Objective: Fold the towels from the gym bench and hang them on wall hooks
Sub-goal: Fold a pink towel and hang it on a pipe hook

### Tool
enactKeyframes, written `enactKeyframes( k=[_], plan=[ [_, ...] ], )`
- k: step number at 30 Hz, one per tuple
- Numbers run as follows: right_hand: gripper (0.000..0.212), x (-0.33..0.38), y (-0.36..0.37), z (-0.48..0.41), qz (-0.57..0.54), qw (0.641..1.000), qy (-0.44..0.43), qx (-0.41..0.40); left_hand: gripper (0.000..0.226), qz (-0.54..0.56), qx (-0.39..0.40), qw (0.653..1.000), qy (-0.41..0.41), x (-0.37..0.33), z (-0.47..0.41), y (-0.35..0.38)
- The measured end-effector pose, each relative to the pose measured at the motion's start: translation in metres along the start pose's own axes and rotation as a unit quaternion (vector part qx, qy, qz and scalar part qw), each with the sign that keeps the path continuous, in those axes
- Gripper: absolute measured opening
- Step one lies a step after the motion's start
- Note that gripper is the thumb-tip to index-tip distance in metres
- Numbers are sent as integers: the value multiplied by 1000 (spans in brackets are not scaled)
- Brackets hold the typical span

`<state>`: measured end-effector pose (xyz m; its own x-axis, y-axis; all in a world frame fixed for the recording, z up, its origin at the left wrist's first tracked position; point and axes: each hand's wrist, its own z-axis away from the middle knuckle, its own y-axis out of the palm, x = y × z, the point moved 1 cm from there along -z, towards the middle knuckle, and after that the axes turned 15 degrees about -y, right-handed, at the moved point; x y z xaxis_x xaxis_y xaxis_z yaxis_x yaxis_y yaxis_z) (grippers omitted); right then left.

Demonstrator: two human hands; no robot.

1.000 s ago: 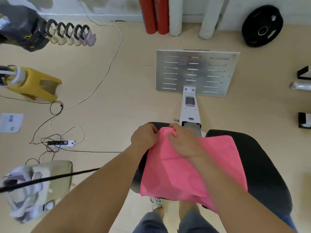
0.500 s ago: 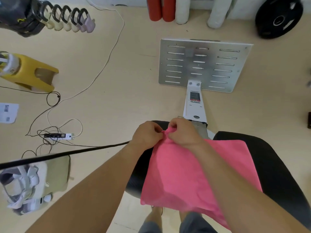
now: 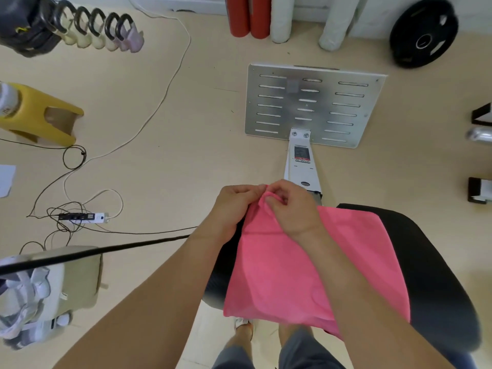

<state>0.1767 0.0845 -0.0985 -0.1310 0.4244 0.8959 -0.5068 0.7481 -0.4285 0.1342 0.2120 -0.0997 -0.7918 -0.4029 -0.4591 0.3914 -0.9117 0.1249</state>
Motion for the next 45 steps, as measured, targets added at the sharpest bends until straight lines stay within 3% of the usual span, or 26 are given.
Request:
enactKeyframes(
  k=[8, 12, 18, 22, 26, 32, 42, 45],
  plan=[
    [13, 45, -32, 24, -18, 991, -33, -127, 20, 24, 58, 991, 115, -8, 61, 25],
    [15, 80, -51, 42, -72, 989, -34, -121, 21, -25, 72, 982, 171, -11, 100, 27],
    [5, 109, -62, 62, -18, 996, -18, -82, 21, -126, -15, 965, 230, -5, 143, 29],
    [8, 124, -68, 72, -2, 995, -41, -86, 33, -156, -64, 951, 259, 3, 159, 35],
    [8, 136, -83, 79, 21, 993, -71, -93, 24, -195, -90, 930, 297, 9, 170, 35],
    [15, 155, -99, 89, -5, 991, -104, -86, 21, -208, -94, 932, 282, 20, 177, 30],
    [11, 145, -123, 87, 88, 984, -92, -126, 14, -236, -97, 920, 297, 21, 179, 2],
    [11, 144, -131, 80, 92, 981, -82, -148, 15, -322, -46, 906, 272, 21, 181, -6]
  ],
)
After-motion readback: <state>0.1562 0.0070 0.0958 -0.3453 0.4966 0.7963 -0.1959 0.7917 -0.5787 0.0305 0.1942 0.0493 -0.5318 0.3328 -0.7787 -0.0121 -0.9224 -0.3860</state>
